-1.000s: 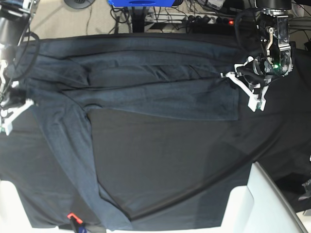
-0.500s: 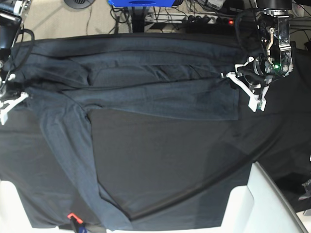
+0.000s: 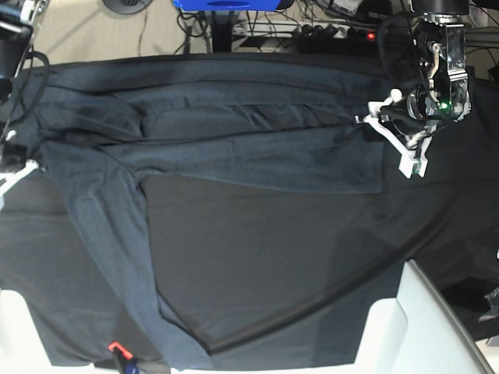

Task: Fold the T-shirt properly
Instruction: 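Release the shirt with both grippers and raise them, then grasp the sleeve nearest the right gripper and fold it across the shirt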

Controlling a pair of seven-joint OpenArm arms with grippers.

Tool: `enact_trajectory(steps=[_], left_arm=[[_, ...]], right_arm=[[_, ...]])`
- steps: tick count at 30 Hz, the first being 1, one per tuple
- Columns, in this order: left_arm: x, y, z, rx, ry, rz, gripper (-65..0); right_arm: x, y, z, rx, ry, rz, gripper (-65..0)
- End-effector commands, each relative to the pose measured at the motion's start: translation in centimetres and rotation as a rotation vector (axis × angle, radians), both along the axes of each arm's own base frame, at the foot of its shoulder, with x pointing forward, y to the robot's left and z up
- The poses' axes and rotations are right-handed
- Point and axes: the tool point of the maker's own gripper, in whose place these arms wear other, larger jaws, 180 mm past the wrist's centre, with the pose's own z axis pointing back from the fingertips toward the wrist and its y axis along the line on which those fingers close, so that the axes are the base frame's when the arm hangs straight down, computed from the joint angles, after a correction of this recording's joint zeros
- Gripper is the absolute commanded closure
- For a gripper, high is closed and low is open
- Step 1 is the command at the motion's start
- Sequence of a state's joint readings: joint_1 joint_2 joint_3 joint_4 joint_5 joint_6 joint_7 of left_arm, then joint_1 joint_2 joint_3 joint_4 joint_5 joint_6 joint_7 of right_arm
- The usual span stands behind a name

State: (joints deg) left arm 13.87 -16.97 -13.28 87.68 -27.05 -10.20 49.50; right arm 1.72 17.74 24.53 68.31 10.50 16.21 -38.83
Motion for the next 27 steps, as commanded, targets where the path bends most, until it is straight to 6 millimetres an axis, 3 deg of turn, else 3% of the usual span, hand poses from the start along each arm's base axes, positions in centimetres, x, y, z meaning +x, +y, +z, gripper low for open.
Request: enact_trajectory(steps=[1, 3, 6, 8, 11, 14, 16, 18, 20, 21, 23, 26, 27], left_arm=[[0.9, 0.6, 1.1, 0.011, -0.041, 0.007, -39.8], [0.9, 0.7, 1.1, 0.012, -0.041, 0.007, -53.3], [1.0, 0.7, 1.2, 0.013, -0.046, 0.007, -64.7], [1.5, 0.4, 2.1, 0.016, -0.073, -0.003, -65.0], [2.8, 1.7, 4.9, 0.036, -0.158, 0.032, -65.0], [3.4, 4.4, 8.1, 0.072, -0.249, 0.108, -65.0], [2.5, 7.3, 9.7, 0.109, -0.287, 0.189, -65.0], [0.6, 9.9, 10.0, 0.134, -0.288, 0.276, -64.2], [-1.6, 11.9, 10.2, 0.165, -0.275, 0.304, -57.9], [-2.8, 12.7, 10.2, 0.182, -0.264, 0.304, -51.8], [-5.3, 14.1, 10.2, 0.204, -0.245, 0.329, -34.4], [-8.6, 16.1, 10.6, 0.241, -0.225, 0.374, 0.0], [-9.6, 16.7, 10.7, 0.253, -0.218, 0.390, 0.0]], right_arm=[[1.0, -1.4, 2.1, -0.044, -0.053, -0.023, -0.8], [1.3, -2.1, 3.6, -0.077, -0.084, -0.072, -0.9], [1.9, -2.0, 5.4, -0.100, -0.118, -0.069, -0.9], [2.4, -1.7, 6.2, -0.109, -0.133, -0.056, -0.9], [3.7, -1.5, 7.6, -0.115, -0.172, -0.045, -1.7], [6.2, 0.6, 7.7, -0.109, -0.177, 0.029, -10.8], [8.3, 2.7, 7.5, -0.098, -0.170, 0.112, -19.7], [10.1, 4.3, 7.4, -0.077, -0.161, 0.188, -26.4], [11.8, 5.1, 7.0, -0.040, -0.161, 0.224, -31.4], [12.6, 5.3, 6.6, -0.020, -0.164, 0.227, -33.5], [14.0, 5.6, 5.5, 0.018, -0.160, 0.226, -36.6], [15.3, 6.0, 3.5, 0.058, -0.149, 0.218, -39.2], [15.6, 6.1, 2.8, 0.068, -0.144, 0.217, -39.6]])
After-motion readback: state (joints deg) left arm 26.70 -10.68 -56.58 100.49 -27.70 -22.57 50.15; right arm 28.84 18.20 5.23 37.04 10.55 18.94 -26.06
